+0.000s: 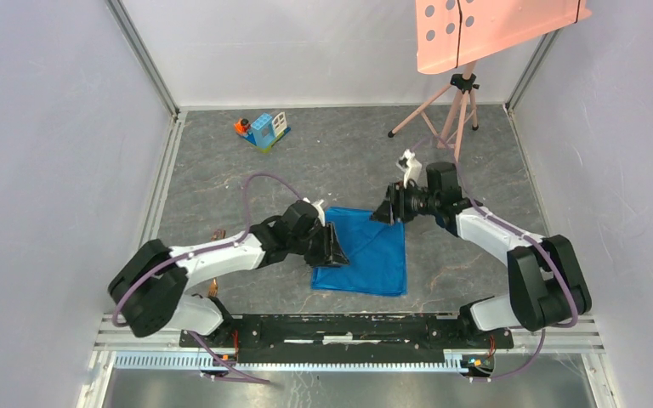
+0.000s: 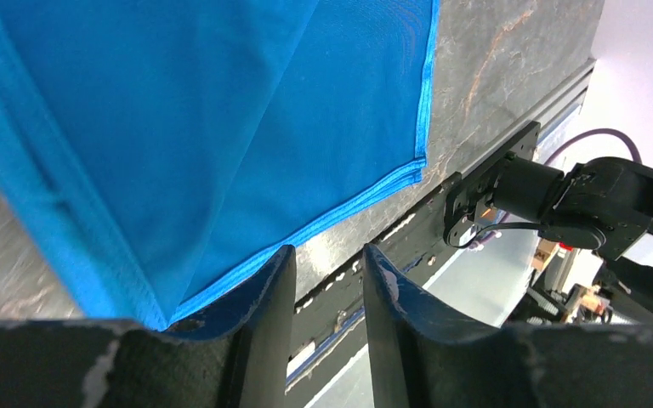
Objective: Fold the napkin into a case and place the utensils inside
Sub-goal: Fold the top corner of the square-folded napkin at the center of the board, then smooth out the upper triangle-folded napkin at the center of the board.
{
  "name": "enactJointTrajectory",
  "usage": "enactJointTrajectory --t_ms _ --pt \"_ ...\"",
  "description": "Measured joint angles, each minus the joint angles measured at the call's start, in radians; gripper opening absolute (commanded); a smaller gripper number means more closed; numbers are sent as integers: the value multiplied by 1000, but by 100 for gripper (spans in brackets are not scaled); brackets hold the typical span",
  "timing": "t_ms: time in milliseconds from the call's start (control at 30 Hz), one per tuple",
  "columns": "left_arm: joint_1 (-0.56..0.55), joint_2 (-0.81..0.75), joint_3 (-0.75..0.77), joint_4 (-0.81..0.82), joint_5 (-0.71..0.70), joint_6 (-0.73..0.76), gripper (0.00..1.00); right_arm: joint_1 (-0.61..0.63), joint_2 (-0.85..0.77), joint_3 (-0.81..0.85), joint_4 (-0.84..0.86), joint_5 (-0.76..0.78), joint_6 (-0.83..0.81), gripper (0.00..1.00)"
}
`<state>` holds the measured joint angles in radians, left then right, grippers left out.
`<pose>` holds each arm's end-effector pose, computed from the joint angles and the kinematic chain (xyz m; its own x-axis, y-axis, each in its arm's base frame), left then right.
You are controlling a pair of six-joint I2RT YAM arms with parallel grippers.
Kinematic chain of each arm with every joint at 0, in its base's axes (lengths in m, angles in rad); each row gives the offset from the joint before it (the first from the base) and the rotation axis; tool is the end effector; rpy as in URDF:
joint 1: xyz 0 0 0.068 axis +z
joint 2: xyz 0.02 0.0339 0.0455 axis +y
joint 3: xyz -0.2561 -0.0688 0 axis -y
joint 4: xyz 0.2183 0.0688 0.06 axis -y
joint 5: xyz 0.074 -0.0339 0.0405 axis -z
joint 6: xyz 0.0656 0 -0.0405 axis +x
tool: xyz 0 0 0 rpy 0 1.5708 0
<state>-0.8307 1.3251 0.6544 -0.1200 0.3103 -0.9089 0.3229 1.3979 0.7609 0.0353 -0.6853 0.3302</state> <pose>0.1619 -0.2070 0.1762 -0.9635 -0.0588 -0.2611 0.1430 0.7113 -0.6882 0.2618 0.1314 0.2135 -0.7479 0.0145 -0.6637 -0.5264 0.5962 0.6062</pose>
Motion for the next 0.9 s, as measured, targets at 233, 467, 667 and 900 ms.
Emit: enactJointTrajectory --t_ms 233,467,667,900 --pt "0 135 10 88 41 29 42 -53 81 -138 -2 -47 -21 50" --pt "5 138 -6 69 -25 86 41 -79 167 -137 112 -78 -10 48" --pt "19 137 -50 48 -66 108 40 -100 208 -132 169 -84 6 47" --pt "24 92 -79 39 -102 118 43 -141 259 -109 204 -76 10 46"
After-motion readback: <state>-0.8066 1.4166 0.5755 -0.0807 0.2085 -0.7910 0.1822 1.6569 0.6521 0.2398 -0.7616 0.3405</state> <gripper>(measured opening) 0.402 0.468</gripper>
